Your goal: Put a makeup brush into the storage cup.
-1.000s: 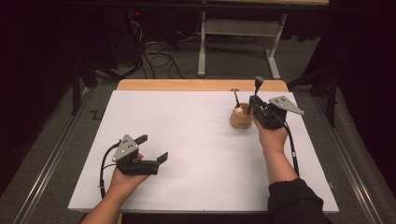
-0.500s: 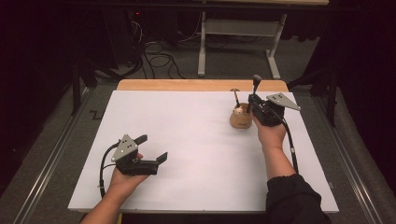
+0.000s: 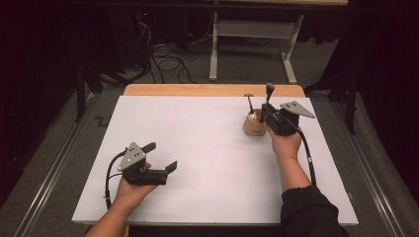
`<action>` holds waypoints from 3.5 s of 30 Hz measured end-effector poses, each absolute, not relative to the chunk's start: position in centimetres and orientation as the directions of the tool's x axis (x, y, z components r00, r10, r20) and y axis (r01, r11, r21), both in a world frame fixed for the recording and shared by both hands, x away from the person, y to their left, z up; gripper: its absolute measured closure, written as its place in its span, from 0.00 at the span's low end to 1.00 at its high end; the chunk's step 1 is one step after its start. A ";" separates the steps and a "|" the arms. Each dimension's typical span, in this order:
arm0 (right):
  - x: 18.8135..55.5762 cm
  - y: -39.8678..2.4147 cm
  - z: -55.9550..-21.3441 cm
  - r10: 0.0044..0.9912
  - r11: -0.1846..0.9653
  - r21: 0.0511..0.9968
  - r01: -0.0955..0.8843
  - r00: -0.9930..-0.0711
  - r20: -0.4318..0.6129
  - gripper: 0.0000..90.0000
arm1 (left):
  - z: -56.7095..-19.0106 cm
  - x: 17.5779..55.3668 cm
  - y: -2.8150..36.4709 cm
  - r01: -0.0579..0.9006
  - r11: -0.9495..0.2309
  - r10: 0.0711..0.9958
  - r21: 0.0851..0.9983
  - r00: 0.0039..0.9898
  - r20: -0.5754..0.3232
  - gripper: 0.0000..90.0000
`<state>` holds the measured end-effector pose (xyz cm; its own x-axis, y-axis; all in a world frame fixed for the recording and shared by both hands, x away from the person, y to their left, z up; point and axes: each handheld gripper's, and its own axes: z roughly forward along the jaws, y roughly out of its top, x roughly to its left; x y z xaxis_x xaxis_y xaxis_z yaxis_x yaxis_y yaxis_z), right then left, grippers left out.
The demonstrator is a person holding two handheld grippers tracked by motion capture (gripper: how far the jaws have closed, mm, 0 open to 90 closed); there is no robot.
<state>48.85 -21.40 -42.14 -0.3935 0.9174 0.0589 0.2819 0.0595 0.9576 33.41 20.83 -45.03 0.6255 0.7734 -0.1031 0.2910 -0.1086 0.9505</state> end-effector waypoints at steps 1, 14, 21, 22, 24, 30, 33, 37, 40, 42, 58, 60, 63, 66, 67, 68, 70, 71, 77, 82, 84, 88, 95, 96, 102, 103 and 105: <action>48.9 -21.4 -42.2 0.917 0.057 0.957 0.284 -0.393 0.062 0.89 | -45.0 33.4 20.8 0.291 -0.109 0.773 0.951 0.626 -0.102 0.02; 48.7 -21.7 -43.3 0.919 0.049 0.948 0.314 -0.385 0.080 0.89 | -45.0 33.4 20.8 0.291 -0.110 0.772 0.950 0.627 -0.102 0.02; 48.6 -21.7 -44.1 0.919 0.057 0.942 0.330 -0.386 0.079 0.89 | -45.1 33.4 20.8 0.290 -0.111 0.771 0.951 0.629 -0.102 0.02; 48.7 -21.7 -44.2 0.919 0.061 0.942 0.330 -0.386 0.076 0.89 | -45.1 33.4 20.8 0.290 -0.111 0.771 0.951 0.629 -0.102 0.02; 48.7 -21.7 -44.3 0.919 0.060 0.941 0.332 -0.386 0.077 0.89 | -45.1 33.4 20.8 0.290 -0.111 0.771 0.951 0.629 -0.102 0.02; 48.9 -21.6 -44.5 0.922 0.066 0.938 0.341 -0.380 0.073 0.89 | -45.0 33.4 20.8 0.288 -0.109 0.769 0.952 0.631 -0.103 0.02; 49.0 -21.6 -44.6 0.927 0.060 0.934 0.353 -0.367 0.079 0.86 | -45.0 33.4 20.8 0.289 -0.110 0.770 0.951 0.630 -0.103 0.02; 49.0 -22.0 -44.4 0.932 0.031 0.931 0.364 -0.346 0.104 0.70 | -45.1 33.4 20.8 0.289 -0.109 0.770 0.951 0.629 -0.103 0.02; 48.8 -22.2 -44.1 0.933 0.040 0.933 0.358 -0.348 0.094 0.69 | -45.0 33.4 20.7 0.288 -0.111 0.769 0.951 0.631 -0.102 0.02; 48.7 -22.3 -44.0 0.932 0.036 0.934 0.354 -0.349 0.096 0.69 | -45.0 33.4 20.7 0.290 -0.111 0.769 0.951 0.631 -0.102 0.02; 48.5 -22.4 -43.6 0.928 0.050 0.934 0.355 -0.363 0.088 0.71 | -45.0 33.4 20.8 0.288 -0.110 0.771 0.951 0.628 -0.101 0.02; 48.4 -22.5 -43.6 0.927 0.055 0.934 0.354 -0.366 0.084 0.71 | -45.0 33.4 20.8 0.289 -0.109 0.771 0.951 0.628 -0.102 0.02; 48.1 -22.4 -43.5 0.923 0.062 0.932 0.357 -0.377 0.083 0.69 | -45.0 33.4 20.8 0.288 -0.110 0.771 0.951 0.629 -0.101 0.02; 47.6 -22.3 -43.4 0.916 0.072 0.932 0.356 -0.393 0.079 0.64 | -45.0 33.4 20.8 0.289 -0.111 0.771 0.951 0.629 -0.101 0.02; 47.4 -22.3 -43.4 0.914 0.073 0.932 0.355 -0.397 0.079 0.61 | -45.0 33.4 20.8 0.289 -0.112 0.771 0.951 0.629 -0.100 0.02; 47.2 -22.3 -43.4 0.912 0.074 0.933 0.351 -0.402 0.078 0.59 | -45.0 33.4 20.8 0.288 -0.112 0.771 0.951 0.629 -0.100 0.02; 46.9 -22.4 -43.3 0.906 0.069 0.933 0.354 -0.413 0.089 0.53 | -45.0 33.4 20.8 0.287 -0.111 0.771 0.951 0.628 -0.100 0.02; 46.8 -22.4 -43.3 0.906 0.072 0.932 0.355 -0.415 0.087 0.50 | -45.0 33.4 20.8 0.287 -0.110 0.772 0.951 0.628 -0.100 0.02; 46.0 -22.5 -43.1 0.899 0.075 0.932 0.353 -0.429 0.091 0.38 | -45.0 33.4 20.8 0.291 -0.105 0.774 0.951 0.624 -0.105 0.02; 45.4 -22.3 -43.4 0.891 0.076 0.930 0.361 -0.443 0.100 0.27 | -45.0 33.4 20.9 0.291 -0.103 0.776 0.951 0.622 -0.106 0.02; 45.3 -22.2 -43.5 0.884 0.077 0.929 0.362 -0.457 0.104 0.23 | -45.0 33.4 20.9 0.291 -0.102 0.777 0.951 0.621 -0.106 0.02; 45.1 -21.9 -43.5 0.880 0.080 0.927 0.366 -0.464 0.108 0.15 | -45.1 33.5 21.0 0.292 -0.101 0.779 0.951 0.618 -0.107 0.02; 44.4 -21.8 -43.2 0.864 0.102 0.924 0.368 -0.494 0.102 0.00 | -45.1 33.5 21.1 0.293 -0.105 0.779 0.950 0.618 -0.104 0.02; 44.2 -21.7 -43.1 0.862 0.104 0.925 0.366 -0.498 0.101 0.00 | -45.1 33.5 21.1 0.293 -0.106 0.780 0.950 0.618 -0.104 0.02; 42.5 -21.9 -42.7 0.846 0.120 0.934 0.337 -0.527 0.082 0.00 | -45.1 33.5 21.0 0.294 -0.105 0.780 0.950 0.617 -0.105 0.02; 42.2 -22.0 -42.6 0.842 0.126 0.935 0.331 -0.533 0.076 0.00 | -45.1 33.5 21.0 0.294 -0.105 0.780 0.950 0.617 -0.105 0.02; 41.5 -22.1 -42.5 0.838 0.136 0.938 0.317 -0.542 0.062 0.00 | -45.1 33.5 20.9 0.295 -0.107 0.780 0.950 0.617 -0.104 0.02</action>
<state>41.45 -22.14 -42.46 -0.5419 0.8382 0.0617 0.3174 0.1361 0.9385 33.50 20.94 -45.10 0.6169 0.7802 -0.1037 0.2946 -0.1067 0.9496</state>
